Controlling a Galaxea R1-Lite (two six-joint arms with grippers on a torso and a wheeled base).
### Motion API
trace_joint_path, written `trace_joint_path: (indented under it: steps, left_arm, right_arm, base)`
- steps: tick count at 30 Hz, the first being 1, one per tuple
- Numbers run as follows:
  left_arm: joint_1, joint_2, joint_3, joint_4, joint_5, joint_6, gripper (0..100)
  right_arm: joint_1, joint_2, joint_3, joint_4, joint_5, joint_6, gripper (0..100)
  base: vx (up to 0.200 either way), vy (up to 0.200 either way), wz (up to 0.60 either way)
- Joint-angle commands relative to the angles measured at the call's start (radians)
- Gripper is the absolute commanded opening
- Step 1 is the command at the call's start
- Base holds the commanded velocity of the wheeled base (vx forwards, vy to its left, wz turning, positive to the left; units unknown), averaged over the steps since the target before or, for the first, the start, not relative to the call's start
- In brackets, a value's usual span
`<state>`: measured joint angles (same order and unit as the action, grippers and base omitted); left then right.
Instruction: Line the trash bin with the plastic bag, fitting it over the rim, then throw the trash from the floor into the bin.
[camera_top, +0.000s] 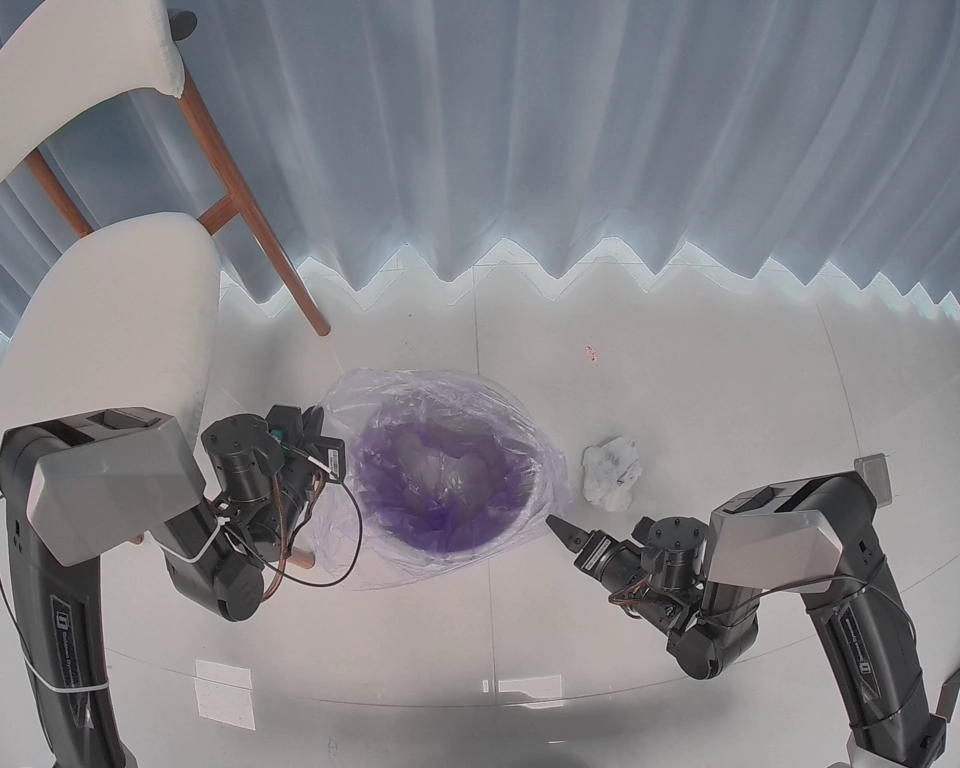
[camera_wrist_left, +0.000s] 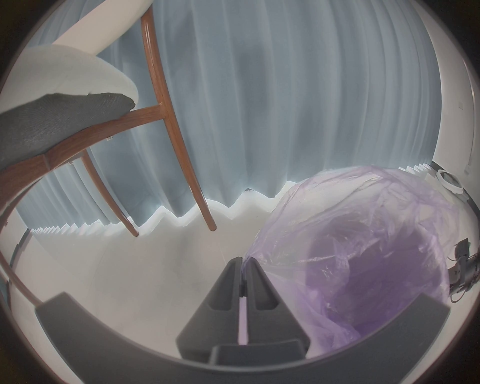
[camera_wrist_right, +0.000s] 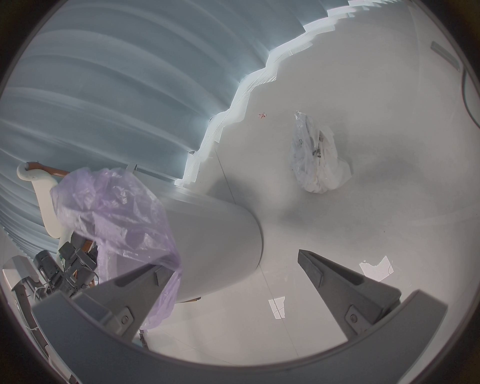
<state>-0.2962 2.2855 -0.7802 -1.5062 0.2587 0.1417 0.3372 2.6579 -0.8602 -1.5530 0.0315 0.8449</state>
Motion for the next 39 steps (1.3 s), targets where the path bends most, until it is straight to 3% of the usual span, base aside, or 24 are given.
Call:
trace_joint_path:
  steps: [1,20,39]
  left_arm:
    - [0.022,0.061,-0.062,0.0,0.001,-0.002,0]
    - [0.063,0.215,-0.218,0.0,-0.001,0.001,0]
    - [0.098,0.267,-0.226,-0.002,-0.039,-0.008,0]
  right_arm:
    - [0.0,0.008,-0.008,-0.018,-0.001,-0.001,100]
    - [0.0,0.01,-0.01,-0.018,-0.001,-0.001,100]
    - [0.0,0.014,-0.014,-0.018,-0.001,-0.003,100]
  base:
    - [0.0,0.0,0.0]
    - [0.0,0.0,0.0]
    - [0.0,0.0,0.0]
